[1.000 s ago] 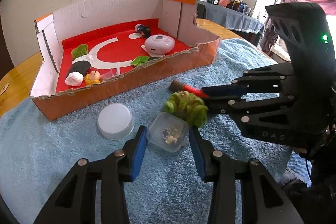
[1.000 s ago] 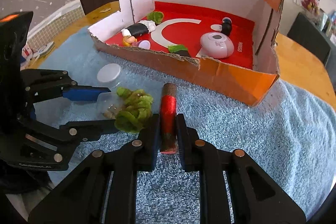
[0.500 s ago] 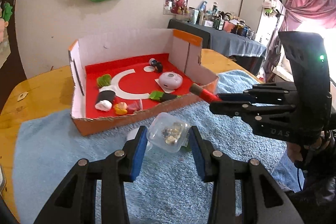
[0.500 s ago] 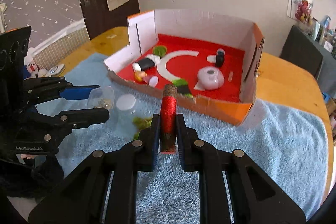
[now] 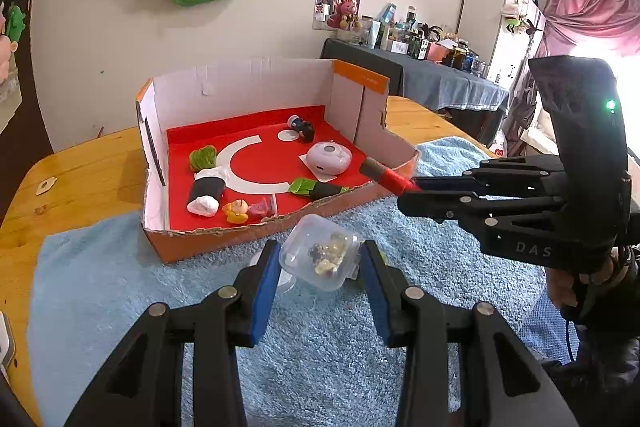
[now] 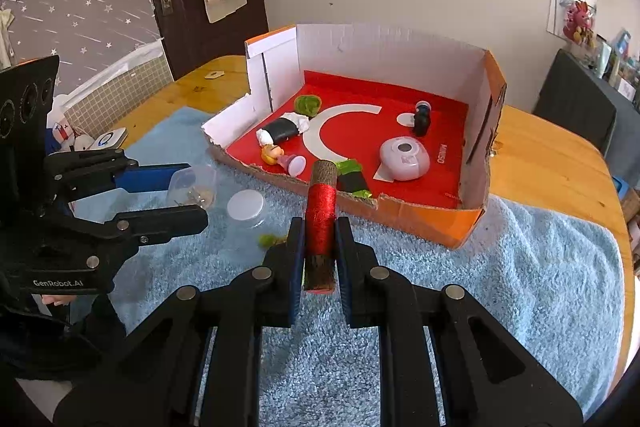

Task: Organize objects
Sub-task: 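Carry the clear container and red spool over the box with both grippers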

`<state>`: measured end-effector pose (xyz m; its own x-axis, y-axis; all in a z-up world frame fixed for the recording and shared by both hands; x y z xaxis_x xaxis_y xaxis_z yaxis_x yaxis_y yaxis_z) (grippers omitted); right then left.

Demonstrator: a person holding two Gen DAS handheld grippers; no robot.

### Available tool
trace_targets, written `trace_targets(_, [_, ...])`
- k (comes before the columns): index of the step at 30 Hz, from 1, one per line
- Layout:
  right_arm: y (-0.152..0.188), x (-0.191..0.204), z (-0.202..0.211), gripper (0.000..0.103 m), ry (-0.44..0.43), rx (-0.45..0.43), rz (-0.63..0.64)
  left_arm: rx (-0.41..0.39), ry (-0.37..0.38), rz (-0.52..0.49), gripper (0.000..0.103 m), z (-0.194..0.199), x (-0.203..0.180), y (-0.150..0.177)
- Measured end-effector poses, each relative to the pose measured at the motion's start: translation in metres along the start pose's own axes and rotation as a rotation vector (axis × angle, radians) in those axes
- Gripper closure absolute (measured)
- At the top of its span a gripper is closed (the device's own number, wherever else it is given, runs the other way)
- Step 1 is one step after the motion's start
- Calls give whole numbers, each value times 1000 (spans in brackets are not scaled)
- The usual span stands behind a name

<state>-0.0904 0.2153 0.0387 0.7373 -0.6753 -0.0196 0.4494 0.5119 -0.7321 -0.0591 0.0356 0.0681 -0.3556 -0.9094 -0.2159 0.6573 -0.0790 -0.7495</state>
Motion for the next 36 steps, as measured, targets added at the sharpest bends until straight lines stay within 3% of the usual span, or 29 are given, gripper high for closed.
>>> trace_targets(7, [-20, -5, 0, 89, -7, -9, 7, -4, 1, 4, 60, -1, 2, -17])
trace_targets(15, [-70, -38, -37, 89, -11, 45, -3, 25, -5, -8, 60, -30, 10, -73])
trace_targets(22, [-105, -74, -97, 89, -11, 163, -19, 133, -35, -25, 60, -88, 30, -115])
trace_targets(31, [-107, -91, -150, 89, 14, 305, 12, 257, -89, -58, 60, -148, 53, -123])
trace_targets(36, [-105, -90, -161, 89, 7, 353, 33, 298, -83, -71, 60, -164, 58, -123])
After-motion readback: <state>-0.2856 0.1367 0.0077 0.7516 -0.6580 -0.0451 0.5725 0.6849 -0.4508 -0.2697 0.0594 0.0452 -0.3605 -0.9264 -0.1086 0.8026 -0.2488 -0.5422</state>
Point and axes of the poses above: each gripper's, at about its wrist camera, not at the fingertips, and z roughly against the way its jaws point, x to its left, y to its underside, the point moved 2 cm from there along -z, roughly the way its jaws point, and after that the axes turned 8 degrees about z, right-handed, at the moved point
